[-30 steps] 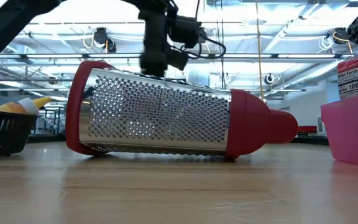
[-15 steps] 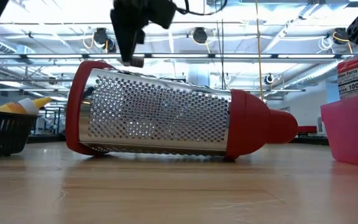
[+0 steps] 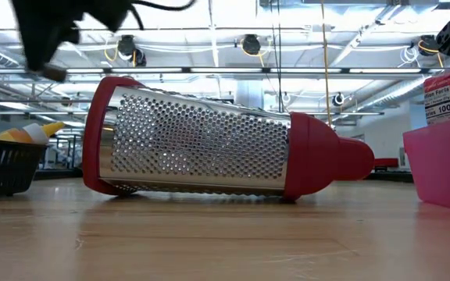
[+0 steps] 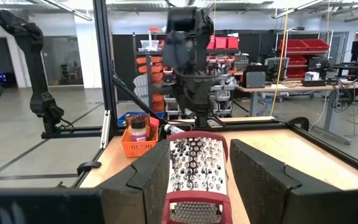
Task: Pick & Place Kitchen Items
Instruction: Put the small brown food coloring bottle into the black bin
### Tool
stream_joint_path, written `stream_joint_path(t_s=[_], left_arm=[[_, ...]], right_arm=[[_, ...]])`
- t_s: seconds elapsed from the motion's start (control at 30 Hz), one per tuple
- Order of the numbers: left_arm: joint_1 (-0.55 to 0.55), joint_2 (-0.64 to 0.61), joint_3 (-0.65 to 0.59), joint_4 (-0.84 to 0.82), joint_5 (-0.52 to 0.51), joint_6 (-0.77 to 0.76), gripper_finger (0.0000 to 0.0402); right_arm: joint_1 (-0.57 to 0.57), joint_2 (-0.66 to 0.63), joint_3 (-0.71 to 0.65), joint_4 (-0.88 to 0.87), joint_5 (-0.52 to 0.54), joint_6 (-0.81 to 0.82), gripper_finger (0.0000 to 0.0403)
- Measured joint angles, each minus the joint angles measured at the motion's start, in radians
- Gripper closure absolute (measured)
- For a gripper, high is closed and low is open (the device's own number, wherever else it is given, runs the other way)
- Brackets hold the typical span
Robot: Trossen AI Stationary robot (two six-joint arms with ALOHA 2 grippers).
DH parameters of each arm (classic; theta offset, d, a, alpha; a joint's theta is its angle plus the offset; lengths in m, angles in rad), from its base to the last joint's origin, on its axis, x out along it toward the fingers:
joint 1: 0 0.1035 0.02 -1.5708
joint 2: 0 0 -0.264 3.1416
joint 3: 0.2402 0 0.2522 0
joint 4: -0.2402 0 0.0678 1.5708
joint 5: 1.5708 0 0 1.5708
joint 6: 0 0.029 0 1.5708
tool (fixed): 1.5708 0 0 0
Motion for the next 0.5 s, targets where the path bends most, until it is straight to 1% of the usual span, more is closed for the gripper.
stream_joint_path(t_s=[0.1,0.27,0.5], left_arm=[[-0.058,-0.058,-0.08,0.07,0.022,-0.087,0.0358],[-0.147,-0.124,-0.183,0.142,0.025,-0.231,0.0358],[-0.249,-0.156,-0.312,0.291,0.027,-0.361,0.0347]], right_arm=[[0.0,0.0,0.0,0.0,0.0,-0.002,0.0243],[0.0,0.0,0.0,0.0,0.0,-0.001,0.0243],[0.0,0.0,0.0,0.0,0.0,0.0,0.0243]])
